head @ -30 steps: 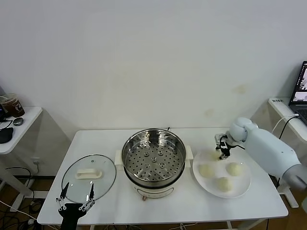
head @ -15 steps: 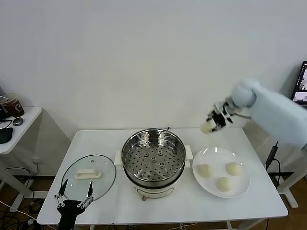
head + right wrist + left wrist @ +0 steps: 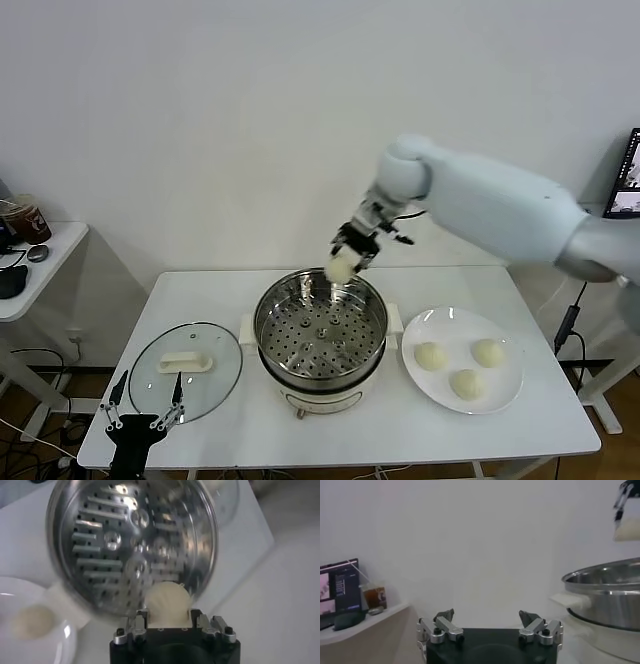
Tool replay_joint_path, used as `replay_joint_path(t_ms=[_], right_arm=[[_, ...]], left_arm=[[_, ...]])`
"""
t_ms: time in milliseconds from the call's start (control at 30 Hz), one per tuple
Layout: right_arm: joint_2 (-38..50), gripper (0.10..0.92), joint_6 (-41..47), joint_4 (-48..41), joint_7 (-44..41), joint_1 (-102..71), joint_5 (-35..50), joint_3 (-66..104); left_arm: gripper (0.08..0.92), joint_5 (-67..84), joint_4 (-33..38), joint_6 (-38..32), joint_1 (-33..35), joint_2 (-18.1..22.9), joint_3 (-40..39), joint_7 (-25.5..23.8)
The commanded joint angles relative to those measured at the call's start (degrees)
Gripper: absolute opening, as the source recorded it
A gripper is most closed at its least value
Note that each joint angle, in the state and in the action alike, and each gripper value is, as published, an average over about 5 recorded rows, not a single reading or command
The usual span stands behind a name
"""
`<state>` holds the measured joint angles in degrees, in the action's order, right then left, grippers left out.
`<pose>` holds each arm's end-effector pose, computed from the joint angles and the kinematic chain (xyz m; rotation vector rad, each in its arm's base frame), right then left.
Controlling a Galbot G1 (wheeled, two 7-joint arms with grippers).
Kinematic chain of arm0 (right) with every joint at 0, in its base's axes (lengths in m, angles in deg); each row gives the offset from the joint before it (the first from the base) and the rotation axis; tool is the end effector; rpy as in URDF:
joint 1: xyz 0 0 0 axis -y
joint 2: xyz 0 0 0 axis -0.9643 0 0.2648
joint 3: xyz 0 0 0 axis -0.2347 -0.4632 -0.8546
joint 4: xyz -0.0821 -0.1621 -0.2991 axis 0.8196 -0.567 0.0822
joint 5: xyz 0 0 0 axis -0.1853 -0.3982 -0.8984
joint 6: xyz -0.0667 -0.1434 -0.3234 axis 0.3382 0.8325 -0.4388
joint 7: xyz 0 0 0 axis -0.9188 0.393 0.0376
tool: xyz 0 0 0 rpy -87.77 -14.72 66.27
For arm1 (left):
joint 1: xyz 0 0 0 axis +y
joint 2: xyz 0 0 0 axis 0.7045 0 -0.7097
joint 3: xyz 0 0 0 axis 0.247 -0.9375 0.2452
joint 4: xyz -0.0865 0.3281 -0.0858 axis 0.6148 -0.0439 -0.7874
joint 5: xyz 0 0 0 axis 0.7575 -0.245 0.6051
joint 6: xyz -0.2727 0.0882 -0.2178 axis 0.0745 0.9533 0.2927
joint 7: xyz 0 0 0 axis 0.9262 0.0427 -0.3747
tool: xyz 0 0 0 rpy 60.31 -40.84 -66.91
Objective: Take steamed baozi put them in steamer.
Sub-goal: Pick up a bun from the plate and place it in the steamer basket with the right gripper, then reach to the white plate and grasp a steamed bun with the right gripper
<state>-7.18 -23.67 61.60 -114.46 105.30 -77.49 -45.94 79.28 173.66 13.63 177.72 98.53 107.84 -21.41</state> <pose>0.5751 0.1373 -0.0361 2.0572 -0.7315 2.2131 0.1163 0.0942 -0.3333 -0.1540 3.0990 0.3671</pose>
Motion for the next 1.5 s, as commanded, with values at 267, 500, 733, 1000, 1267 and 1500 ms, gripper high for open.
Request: replay_joint_path(t_ms=[267, 500, 733, 1000, 1267, 1500], right_arm=[[-7.9, 0.509, -13.4, -6.5, 4.1, -5.2, -13.9, -1.9], [-8.9, 0.525, -15.6, -10.2, 5.2, -7.6, -18.3, 0.0], [-9.4, 0.574, -17.3, -12.6, 5.6, -8.6, -21.6, 1.2], [-7.8, 0.788, -16.2, -10.6, 6.1, -7.2, -15.1, 1.0], [4.4, 0.822, 13.8, 8.6, 0.5, 7.5, 10.0, -6.0], [20.1, 0.823, 45.9, 27.3, -1.5, 18.9, 19.6, -12.4]], left_arm=[[0.823, -0.2, 0.2, 0.2, 0.0, 0.7, 0.1, 0.0], [0.823, -0.1, 0.2, 0.2, 0.2, 0.7, 0.4, 0.1], [0.823, 0.1, 0.1, 0.1, 0.2, 0.7, 0.5, 0.2], [0.823, 0.2, 0.0, 0.1, 0.0, 0.6, 0.7, 0.3], [0.823, 0.6, 0.3, 0.4, -0.2, 0.2, 0.7, 0.3], [0.823, 2.1, 3.3, 9.6, -0.5, -0.9, 0.0, 2.6]])
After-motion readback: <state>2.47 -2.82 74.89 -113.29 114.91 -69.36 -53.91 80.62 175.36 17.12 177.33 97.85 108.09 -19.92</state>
